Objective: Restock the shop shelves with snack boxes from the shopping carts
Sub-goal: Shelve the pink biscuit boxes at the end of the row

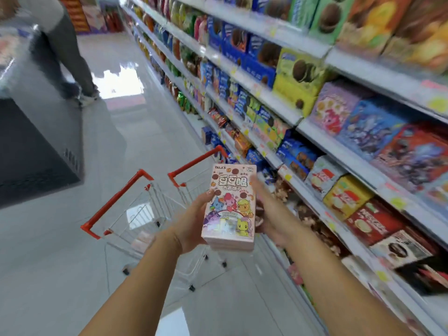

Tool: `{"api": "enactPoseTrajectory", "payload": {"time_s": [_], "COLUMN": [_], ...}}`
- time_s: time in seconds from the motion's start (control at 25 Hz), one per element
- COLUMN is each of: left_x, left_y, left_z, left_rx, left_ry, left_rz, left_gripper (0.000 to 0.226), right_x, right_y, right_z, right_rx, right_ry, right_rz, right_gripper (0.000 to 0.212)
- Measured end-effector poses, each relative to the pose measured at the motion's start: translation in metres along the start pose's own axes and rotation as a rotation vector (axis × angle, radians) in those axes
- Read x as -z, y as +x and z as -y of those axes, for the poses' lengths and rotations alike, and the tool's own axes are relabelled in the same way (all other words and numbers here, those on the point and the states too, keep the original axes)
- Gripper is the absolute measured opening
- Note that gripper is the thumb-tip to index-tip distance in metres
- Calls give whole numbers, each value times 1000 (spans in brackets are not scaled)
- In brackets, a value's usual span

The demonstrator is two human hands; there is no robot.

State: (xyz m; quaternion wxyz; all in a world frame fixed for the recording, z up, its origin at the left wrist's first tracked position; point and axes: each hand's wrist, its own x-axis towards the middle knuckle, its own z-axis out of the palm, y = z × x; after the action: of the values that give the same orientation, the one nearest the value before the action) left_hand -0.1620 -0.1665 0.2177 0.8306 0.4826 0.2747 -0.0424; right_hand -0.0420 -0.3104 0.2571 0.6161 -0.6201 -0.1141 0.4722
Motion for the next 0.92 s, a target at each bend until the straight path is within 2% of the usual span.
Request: {"api": "enactPoseTrajectory", "payload": {"time_s": [0.08, 0.24, 0.36, 0.6, 0.84, 0.92], "left_x": [-29, -91, -153, -303, -469, -511], "left_y": [-8, -24, -47, -85, -112, -122], "left_z": [15, 60, 96, 162, 252, 276], "left_rx": [15, 3, -47, -47, -48, -44], "left_ry": [86, 199, 182, 274, 294, 315], "left_rz": [8, 140, 250, 304, 298, 291], "left_gripper": [52, 77, 70, 75, 74, 62], "right_x": [4, 44, 82, 183, 309, 337], "right_y": [-43, -127, -207, -363, -492, -531], "right_z": [-15, -36, -50, -70, -101, -109], "right_rx": [35, 77, 137, 221, 208, 187], "right_ry": [-9, 121, 193, 242, 289, 291], "right_rz": [-55, -193, -243, -395, -548, -575], "right_gripper": [51, 56, 65, 42, 40, 38]}}
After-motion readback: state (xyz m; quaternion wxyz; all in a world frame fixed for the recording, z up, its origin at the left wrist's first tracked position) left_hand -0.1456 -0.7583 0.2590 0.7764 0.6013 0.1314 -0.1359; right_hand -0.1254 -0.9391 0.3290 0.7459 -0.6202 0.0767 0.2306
